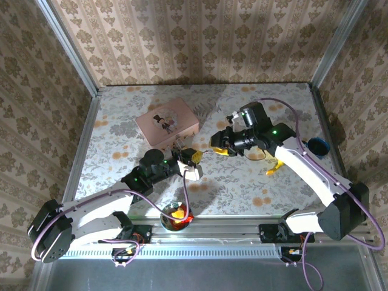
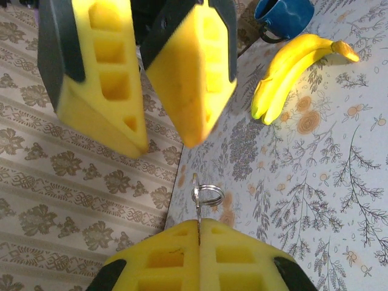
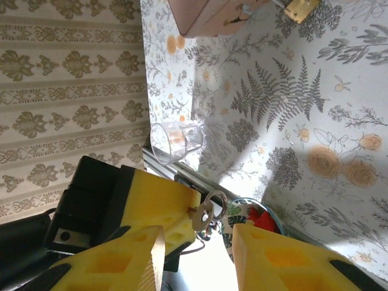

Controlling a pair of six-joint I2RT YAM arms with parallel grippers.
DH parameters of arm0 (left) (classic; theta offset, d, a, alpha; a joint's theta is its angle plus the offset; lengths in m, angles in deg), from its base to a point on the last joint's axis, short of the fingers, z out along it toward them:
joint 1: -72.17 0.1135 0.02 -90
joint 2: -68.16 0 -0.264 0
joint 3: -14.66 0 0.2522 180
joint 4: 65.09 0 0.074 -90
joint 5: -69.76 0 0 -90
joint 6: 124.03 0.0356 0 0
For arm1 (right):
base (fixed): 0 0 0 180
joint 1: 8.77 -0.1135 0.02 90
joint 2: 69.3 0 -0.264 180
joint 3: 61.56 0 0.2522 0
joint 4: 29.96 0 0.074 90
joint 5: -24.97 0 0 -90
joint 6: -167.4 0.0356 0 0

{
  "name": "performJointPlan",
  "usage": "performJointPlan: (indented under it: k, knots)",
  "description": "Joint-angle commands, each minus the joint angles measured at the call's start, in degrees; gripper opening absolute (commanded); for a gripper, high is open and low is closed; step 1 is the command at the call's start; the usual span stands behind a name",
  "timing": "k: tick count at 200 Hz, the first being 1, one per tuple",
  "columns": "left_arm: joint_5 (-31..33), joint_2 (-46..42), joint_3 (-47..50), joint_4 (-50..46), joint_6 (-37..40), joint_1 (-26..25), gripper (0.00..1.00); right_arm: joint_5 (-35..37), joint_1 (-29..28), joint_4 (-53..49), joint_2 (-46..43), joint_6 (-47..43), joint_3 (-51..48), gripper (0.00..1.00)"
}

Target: Unlock the padlock with the key

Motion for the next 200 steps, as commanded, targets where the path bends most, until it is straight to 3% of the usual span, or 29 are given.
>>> performJointPlan:
  k: [1, 93, 125, 200]
  knots:
    - [-1.58, -0.71, -0.58, 1.50, 0.73, -0.44, 0.00, -2.61, -1.31, 2.50, 1.21, 1.26, 0.51, 0.35]
    - [-2.06, -1.36, -0.15, 1.43, 0.89, -0.66, 0.00, -2.68, -2.12, 2.95, 4.85, 1.17, 0.57, 0.33]
    - [-2.40, -1.28, -0.16, 1.28, 0.81, -0.73, 0.00, -2.98, -2.12, 2.95, 5.54, 1.00, 0.75, 0.26]
    - [-0.54, -0.24, -0.49, 0.53, 1.29, -0.70, 0.00, -2.44, -2.11, 2.95, 3.61, 1.06, 1.01, 0.20]
